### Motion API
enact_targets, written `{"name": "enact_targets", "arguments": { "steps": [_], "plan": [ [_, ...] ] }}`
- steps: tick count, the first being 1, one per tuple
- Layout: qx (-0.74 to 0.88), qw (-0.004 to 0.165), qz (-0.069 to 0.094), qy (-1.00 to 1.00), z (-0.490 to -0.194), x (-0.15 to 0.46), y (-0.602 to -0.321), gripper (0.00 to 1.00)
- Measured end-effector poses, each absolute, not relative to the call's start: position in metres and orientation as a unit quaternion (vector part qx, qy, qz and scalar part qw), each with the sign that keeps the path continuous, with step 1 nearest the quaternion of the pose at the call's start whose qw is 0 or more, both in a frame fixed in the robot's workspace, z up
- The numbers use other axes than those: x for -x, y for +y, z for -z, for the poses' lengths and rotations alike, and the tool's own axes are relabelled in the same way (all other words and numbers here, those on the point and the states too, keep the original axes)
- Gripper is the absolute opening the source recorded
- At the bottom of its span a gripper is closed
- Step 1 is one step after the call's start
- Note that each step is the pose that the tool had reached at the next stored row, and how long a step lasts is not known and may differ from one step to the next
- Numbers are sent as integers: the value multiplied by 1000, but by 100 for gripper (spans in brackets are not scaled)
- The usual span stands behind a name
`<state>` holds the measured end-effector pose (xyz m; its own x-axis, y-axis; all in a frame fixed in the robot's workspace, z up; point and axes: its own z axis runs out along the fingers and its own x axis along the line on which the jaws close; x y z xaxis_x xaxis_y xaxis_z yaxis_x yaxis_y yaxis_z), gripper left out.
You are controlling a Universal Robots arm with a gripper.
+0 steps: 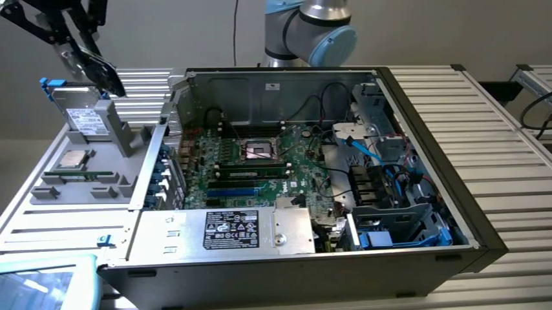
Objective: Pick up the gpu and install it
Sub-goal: 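Pick up the gpu and move the gpu toward the slot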
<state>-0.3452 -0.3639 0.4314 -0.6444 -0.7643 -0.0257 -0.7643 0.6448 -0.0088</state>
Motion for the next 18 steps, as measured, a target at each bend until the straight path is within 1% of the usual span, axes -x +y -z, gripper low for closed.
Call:
{"name": "enact_targets", "arguments": {
  "steps": [18],
  "plan": [
    [558, 13, -4, 830, -431, 345, -364, 27]
  ]
}}
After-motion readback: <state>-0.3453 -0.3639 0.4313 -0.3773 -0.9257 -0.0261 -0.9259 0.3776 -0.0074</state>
